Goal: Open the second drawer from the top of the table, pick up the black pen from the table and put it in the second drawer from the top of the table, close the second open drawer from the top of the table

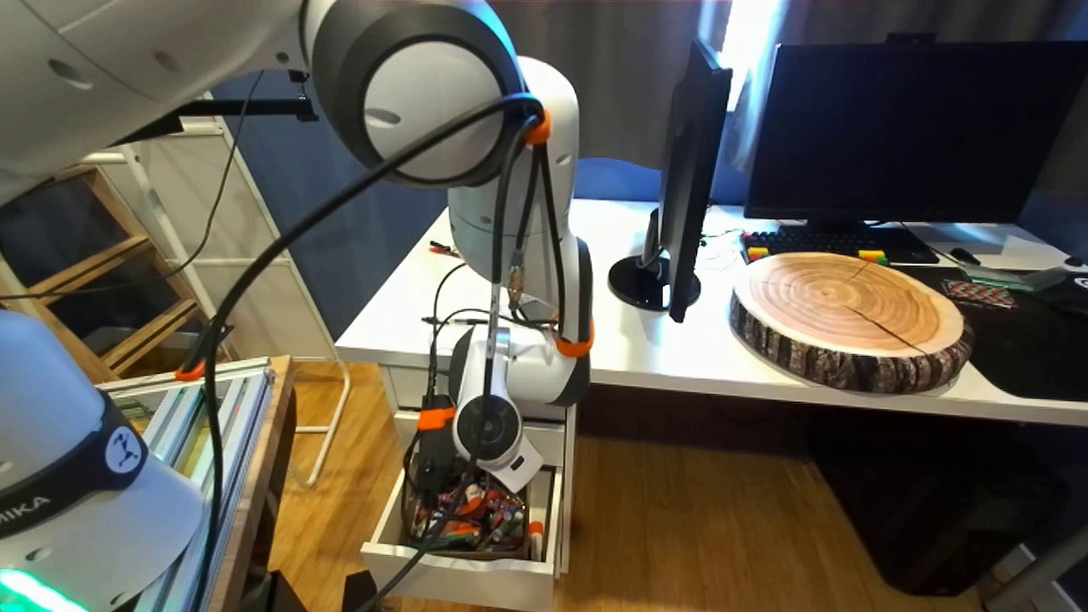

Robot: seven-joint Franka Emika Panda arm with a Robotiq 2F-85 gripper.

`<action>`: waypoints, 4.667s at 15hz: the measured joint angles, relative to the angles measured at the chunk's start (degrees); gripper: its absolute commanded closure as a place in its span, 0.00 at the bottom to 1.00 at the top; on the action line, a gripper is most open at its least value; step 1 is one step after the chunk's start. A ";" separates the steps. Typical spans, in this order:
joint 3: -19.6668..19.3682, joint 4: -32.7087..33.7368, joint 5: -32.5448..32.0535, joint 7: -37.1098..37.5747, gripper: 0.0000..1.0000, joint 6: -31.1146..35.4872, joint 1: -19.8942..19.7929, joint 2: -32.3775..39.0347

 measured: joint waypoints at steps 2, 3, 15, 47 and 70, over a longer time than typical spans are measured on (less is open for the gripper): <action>-0.06 1.06 1.76 -1.09 0.00 -0.24 0.00 1.22; -0.06 1.46 2.27 -1.46 0.00 -0.45 0.00 1.74; -0.14 4.51 2.84 -1.77 0.00 -2.67 0.01 6.04; -5.64 4.52 16.12 -4.52 0.00 1.82 5.89 5.03; -4.27 -13.70 12.32 -5.21 0.00 3.89 5.56 -20.07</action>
